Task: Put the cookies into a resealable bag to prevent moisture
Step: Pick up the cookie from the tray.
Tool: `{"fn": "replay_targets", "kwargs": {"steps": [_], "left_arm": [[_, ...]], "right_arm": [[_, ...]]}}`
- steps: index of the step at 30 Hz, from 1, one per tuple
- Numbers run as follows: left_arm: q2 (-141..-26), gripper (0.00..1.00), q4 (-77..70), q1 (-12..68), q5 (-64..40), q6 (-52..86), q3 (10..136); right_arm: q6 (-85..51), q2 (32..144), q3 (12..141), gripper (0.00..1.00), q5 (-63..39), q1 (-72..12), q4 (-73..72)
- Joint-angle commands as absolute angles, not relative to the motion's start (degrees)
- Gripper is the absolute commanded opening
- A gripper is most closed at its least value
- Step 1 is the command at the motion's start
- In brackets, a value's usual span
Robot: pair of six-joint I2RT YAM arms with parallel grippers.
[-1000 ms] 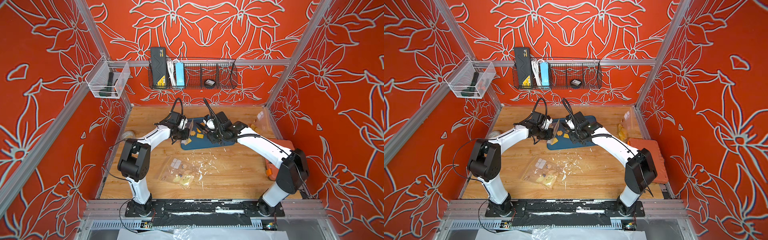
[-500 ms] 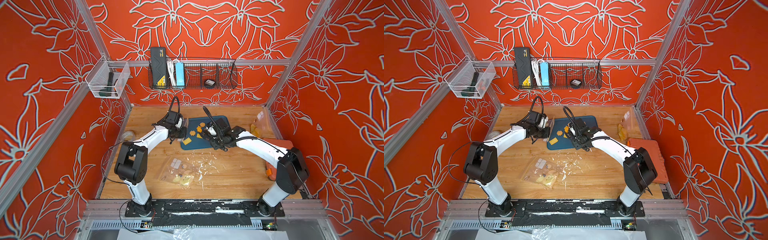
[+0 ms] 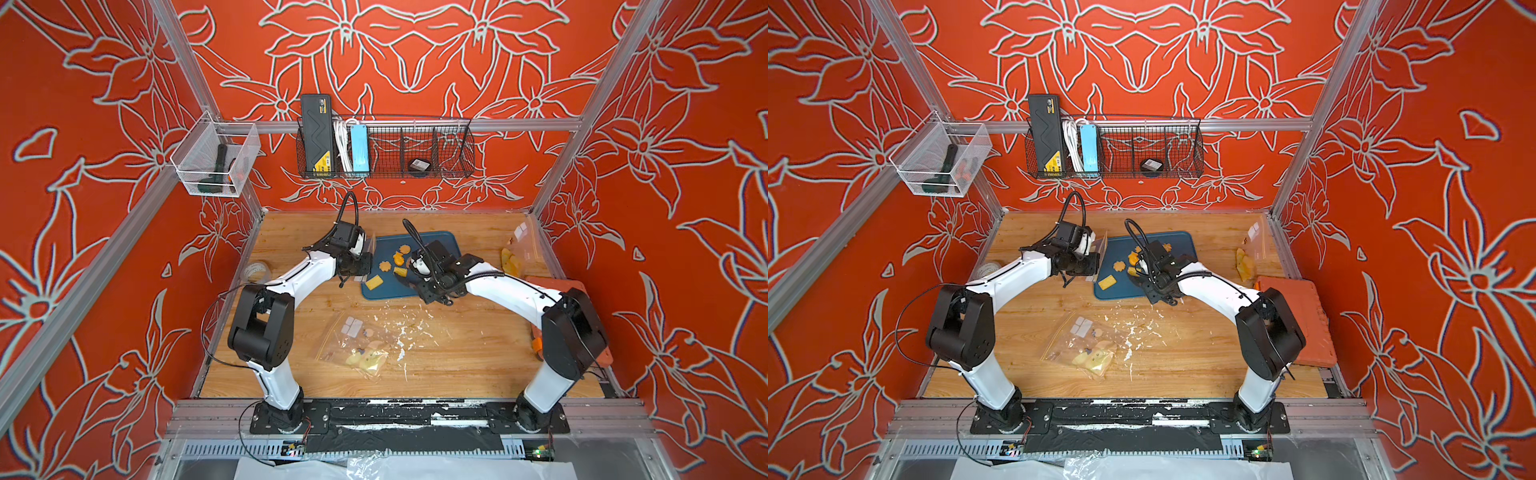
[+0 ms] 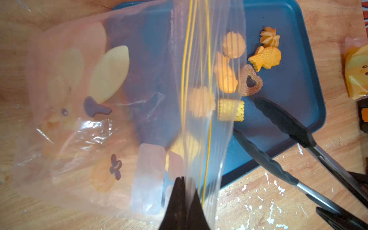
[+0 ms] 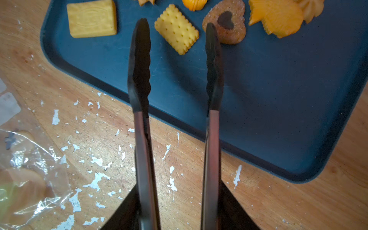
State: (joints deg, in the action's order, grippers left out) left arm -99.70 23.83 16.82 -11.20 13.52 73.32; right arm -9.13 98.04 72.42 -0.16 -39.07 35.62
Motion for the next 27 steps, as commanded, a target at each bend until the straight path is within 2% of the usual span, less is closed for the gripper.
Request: {"fn": "replay_targets", "kwargs": {"steps": [1,19,27], "left_arm": [[-98.5,0.00,23.8,16.5,-11.5,13.6,73.1],[-98.6,0.00,23.8,16.3,-12.5,13.5,73.1],[-98.6,0.00,23.8,16.3,-12.8,13.5,73.1]], "right_arm": [[-9.4,98.8,71.6,0.55,-1.2,-39.3,34.9],[-6.2,107.8,78.3,0.56,-2.5,-37.4,34.9],[-6.2,106.3,76.3,0.46,-2.9,-37.3,34.5]]}}
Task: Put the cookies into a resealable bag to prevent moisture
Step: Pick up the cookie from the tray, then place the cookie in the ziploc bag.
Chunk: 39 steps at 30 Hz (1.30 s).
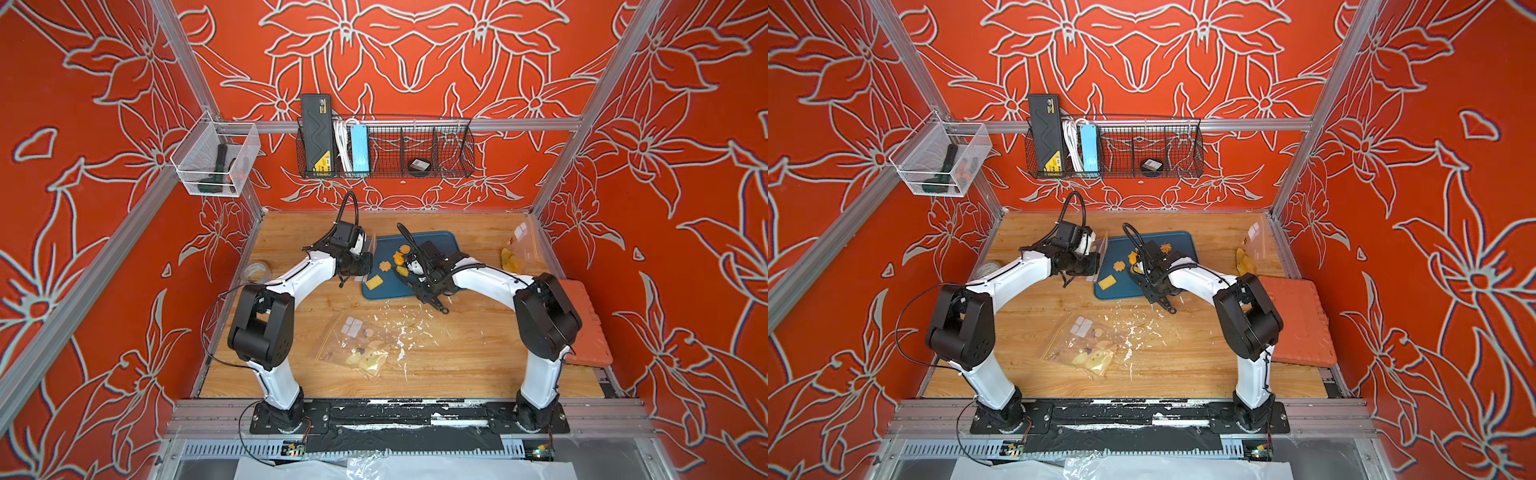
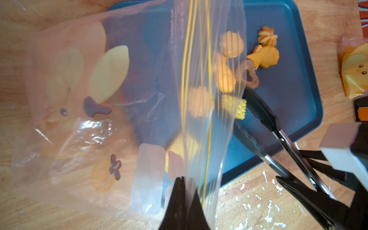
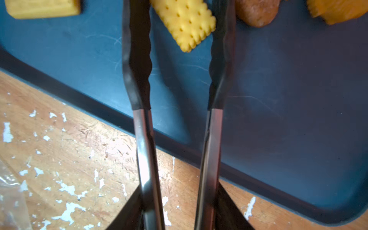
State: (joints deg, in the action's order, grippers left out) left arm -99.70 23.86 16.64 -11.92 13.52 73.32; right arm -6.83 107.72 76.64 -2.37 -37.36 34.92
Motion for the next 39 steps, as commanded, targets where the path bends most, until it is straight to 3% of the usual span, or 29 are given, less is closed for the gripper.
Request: {"fn": "replay_targets", "kwargs": {"steps": [1,8,20,39], "left_arm": [[-98.6,0.00,23.8,16.3,-12.7,13.5,73.1],[-99.2,0.00,23.8,16.3,-14.5,13.2,73.2],[-101.5,0.00,24.6,17.3,-17.2,12.6,74.2],[-102.3,0.00,25.2,17.9,-17.9,12.0,74.6]], "right_arm": [[-6.4,105.5,75.7,0.45,-2.7,-37.3,34.3],[-7.5,98.0,70.3,0.36,0.5,-37.3,33.0],[-6.0,88.3,70.8,0.30,-1.0,-37.7,32.3],[-1.0,99.7,88.5,0.29,-1.5,-41.1,41.1]]}}
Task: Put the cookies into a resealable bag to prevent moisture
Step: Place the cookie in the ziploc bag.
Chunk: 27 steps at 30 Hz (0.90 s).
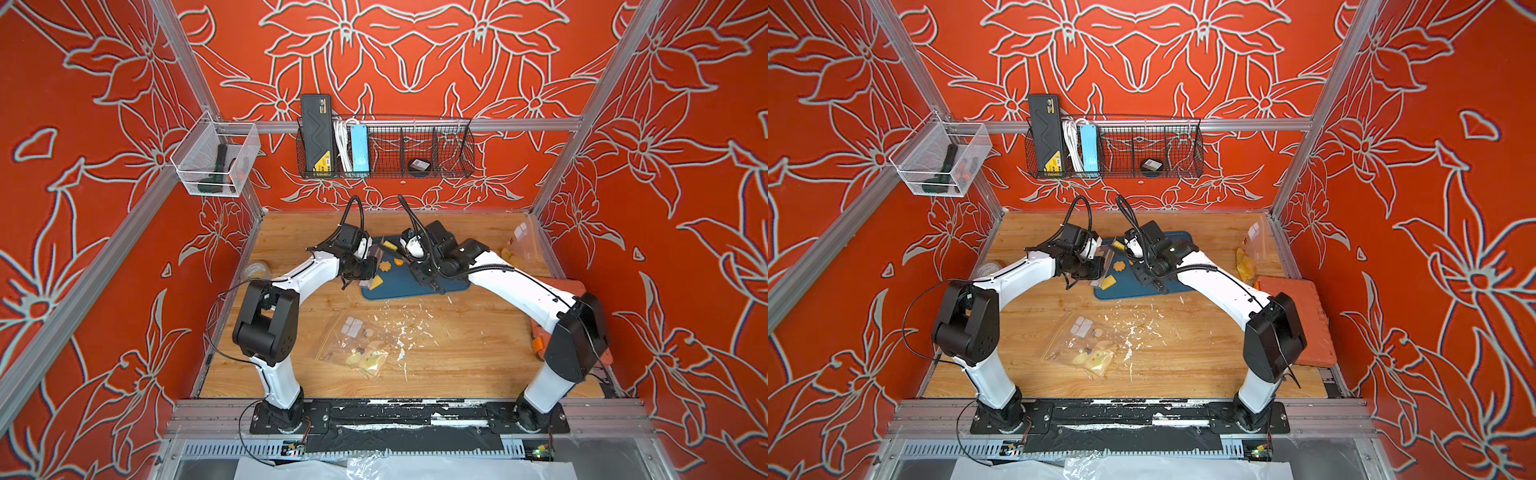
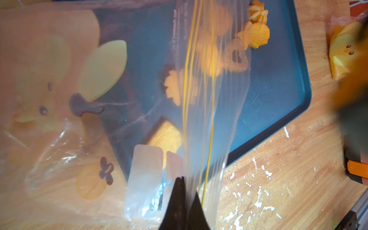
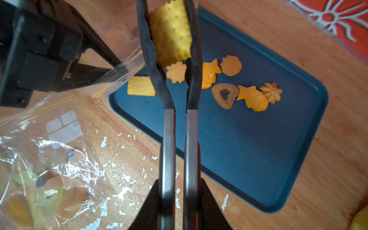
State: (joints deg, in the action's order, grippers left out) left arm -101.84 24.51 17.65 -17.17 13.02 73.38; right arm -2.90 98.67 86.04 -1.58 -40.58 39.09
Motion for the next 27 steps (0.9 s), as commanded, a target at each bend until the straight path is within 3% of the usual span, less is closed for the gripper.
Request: {"fn": "replay_targets", "kwargs": {"steps": [1,27], "left_arm": [[-102.3,0.00,25.2,17.8,-17.9,12.0,74.6],[-100.3,0.00,24.4,17.9,-15.5,12.3,74.0]], "right_arm": [[-0.9,100.2,88.7,0.29,-1.6,-41.1,41.3],[3.2,105.4,89.4,0.27,2.9,-43.9,46.7]]}}
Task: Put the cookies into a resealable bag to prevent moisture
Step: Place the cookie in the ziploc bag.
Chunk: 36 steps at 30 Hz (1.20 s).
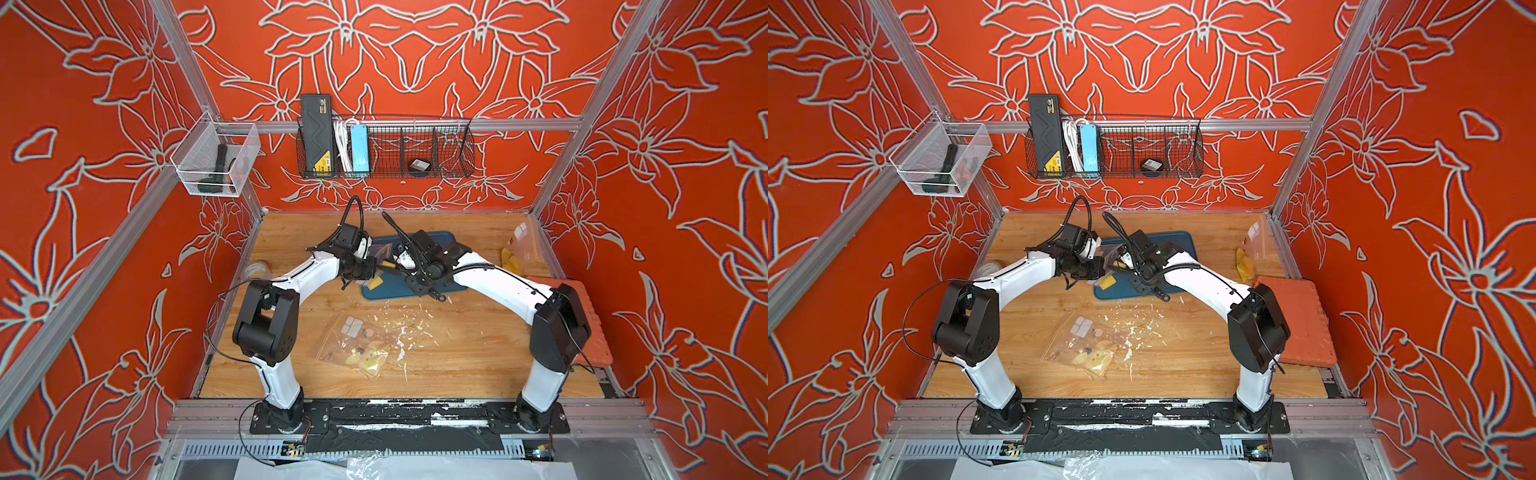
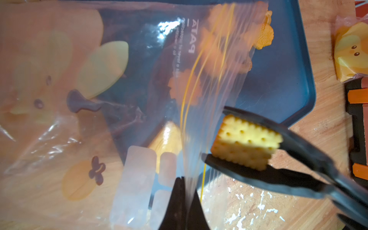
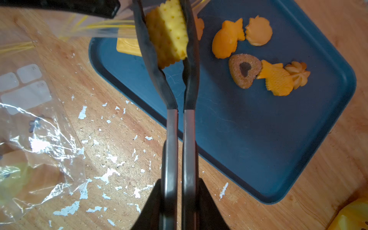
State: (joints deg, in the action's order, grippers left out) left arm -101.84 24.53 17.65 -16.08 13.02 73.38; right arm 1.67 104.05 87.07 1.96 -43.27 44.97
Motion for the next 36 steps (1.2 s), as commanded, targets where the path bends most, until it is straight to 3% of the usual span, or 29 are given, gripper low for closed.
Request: {"fn": "replay_targets", "kwargs": {"steps": [1,18,30,36], "left_arm": [[-100.1,0.00,24.3,17.8,-15.5,12.2,73.9],[-99.5,0.00,23.8,17.9,-17.7,11.8,73.3],[-95.9,0.00,22.5,17.3,-10.2,13.4,71.8],[-95.2,0.00,21.1,16.8,-14.5,13.1,71.1]], "right_arm": [[3.2,105.7,89.6,0.27,3.0,-44.0,46.8],[0.4,110.6,96.3,0.28,0.0,-44.0,44.9],[1.5,112.9,95.9,0.27,1.6,-43.9,47.8],[0.9,111.1,94.8,0.27,-0.5,-43.9,45.5]]}}
